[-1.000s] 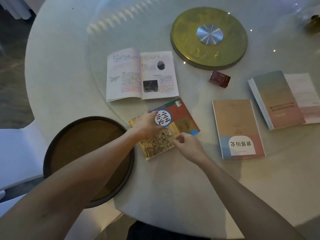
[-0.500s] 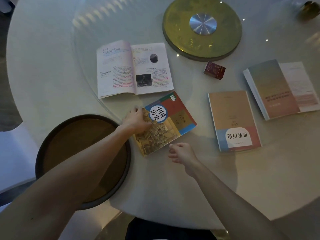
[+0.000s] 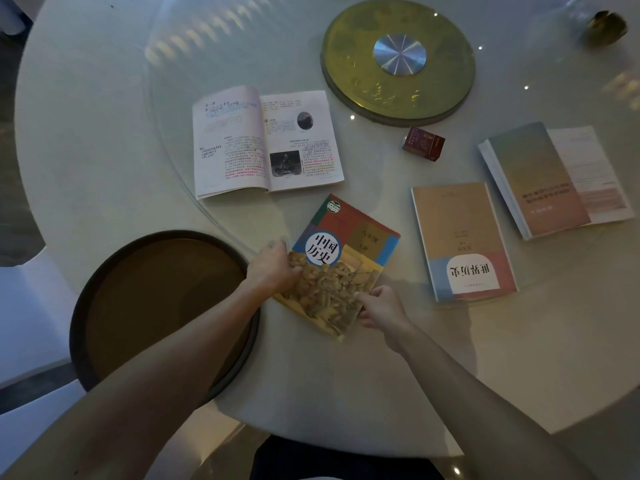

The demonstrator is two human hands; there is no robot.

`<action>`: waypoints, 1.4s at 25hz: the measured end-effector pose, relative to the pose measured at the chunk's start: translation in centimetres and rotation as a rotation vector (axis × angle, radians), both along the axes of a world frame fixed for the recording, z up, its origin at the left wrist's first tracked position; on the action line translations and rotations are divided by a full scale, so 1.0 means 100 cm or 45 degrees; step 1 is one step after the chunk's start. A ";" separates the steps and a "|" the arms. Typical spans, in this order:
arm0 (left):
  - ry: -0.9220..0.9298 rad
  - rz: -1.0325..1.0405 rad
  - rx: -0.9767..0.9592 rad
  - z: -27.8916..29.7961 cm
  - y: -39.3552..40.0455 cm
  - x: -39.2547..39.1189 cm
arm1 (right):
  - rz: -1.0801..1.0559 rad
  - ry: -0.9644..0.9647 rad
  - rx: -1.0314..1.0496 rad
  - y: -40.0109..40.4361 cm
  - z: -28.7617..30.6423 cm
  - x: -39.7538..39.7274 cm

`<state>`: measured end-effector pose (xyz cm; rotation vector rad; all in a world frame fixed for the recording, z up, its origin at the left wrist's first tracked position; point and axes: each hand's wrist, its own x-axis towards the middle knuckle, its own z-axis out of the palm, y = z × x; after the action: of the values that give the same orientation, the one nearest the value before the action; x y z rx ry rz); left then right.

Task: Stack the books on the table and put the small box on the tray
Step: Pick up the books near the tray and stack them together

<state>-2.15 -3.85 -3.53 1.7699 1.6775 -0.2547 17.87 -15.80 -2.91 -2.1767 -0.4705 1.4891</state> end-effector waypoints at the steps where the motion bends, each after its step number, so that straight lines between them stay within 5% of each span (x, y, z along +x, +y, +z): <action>1: -0.031 0.022 0.002 -0.001 -0.004 0.002 | 0.026 -0.044 -0.003 -0.001 -0.001 0.006; 10: -0.232 0.235 -0.025 -0.007 -0.044 0.043 | 0.365 -0.494 0.051 0.012 0.000 0.067; 19: -0.210 0.202 -0.009 -0.002 -0.042 0.084 | 0.501 -0.417 0.099 0.035 0.004 0.109; 25: -0.241 0.199 0.268 0.015 -0.046 0.139 | 0.464 -0.444 0.223 0.024 0.011 0.148; 29: -0.501 0.111 0.214 0.029 -0.043 0.200 | 0.363 -0.598 0.253 0.012 0.016 0.201; 35: -0.403 -0.189 0.120 0.023 -0.037 0.269 | 0.240 -0.715 0.180 -0.022 0.013 0.263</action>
<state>24.71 -7.60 -1.24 1.8939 1.3555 0.0407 44.15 -17.95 -1.64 -2.4698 -0.9557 0.8690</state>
